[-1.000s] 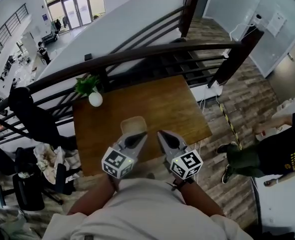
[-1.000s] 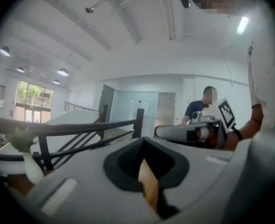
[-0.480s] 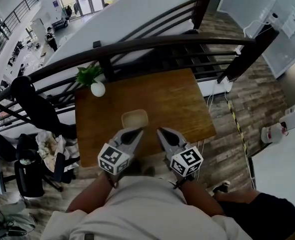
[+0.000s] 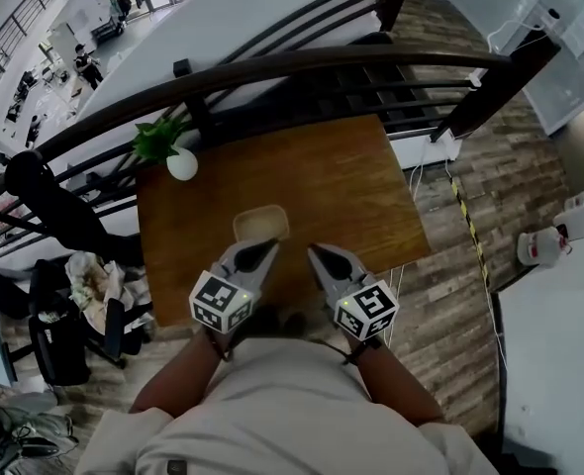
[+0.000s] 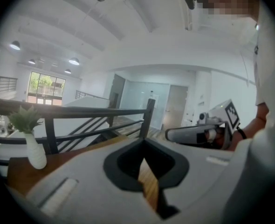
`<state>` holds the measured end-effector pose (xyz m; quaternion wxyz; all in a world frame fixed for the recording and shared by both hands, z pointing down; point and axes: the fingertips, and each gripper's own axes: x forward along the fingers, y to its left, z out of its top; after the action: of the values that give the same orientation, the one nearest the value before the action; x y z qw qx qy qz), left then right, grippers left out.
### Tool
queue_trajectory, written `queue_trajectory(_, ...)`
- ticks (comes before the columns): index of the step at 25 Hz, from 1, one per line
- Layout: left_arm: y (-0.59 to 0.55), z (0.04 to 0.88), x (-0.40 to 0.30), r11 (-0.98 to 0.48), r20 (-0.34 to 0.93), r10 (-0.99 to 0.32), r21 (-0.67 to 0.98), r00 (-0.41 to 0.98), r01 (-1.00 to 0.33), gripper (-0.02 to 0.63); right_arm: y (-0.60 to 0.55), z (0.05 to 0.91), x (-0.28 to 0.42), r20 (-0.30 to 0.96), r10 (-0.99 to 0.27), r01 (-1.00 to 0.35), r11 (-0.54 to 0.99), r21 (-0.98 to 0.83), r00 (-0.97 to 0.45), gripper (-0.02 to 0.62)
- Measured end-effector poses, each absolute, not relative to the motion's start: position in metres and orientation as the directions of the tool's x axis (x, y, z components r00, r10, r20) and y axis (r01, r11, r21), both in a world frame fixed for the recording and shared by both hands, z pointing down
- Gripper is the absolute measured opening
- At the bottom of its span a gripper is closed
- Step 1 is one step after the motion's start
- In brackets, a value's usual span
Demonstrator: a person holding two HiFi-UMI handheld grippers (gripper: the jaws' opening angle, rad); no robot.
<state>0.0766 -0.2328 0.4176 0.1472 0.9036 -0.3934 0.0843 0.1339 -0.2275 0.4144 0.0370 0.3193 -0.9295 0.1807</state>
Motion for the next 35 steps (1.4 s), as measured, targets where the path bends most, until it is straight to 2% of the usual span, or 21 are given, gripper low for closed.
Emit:
queue_trajectory(15, -0.280, 0.488, 0.048, -0.627, 0.364, -0.642, 0.257, 0.675, -0.735, 0.003, -0.278, 0.513, 0.123, 0.307, -0.564, -0.640, 0.634, -0.434, -0.767, 0.009)
queue_trajectory(27, -0.308, 0.553, 0.028, -0.631, 0.443, -0.572, 0.300, 0.691, -0.715, 0.003, -0.302, 0.593, 0.102, 0.397, -0.502, -0.640, 0.588, -0.495, -0.769, 0.067)
queue_trajectory(35, -0.328, 0.595, 0.028, -0.650, 0.497, -0.505, 0.319, 0.706, -0.690, 0.003, -0.323, 0.642, 0.100, 0.431, -0.456, -0.626, 0.521, -0.580, -0.779, 0.081)
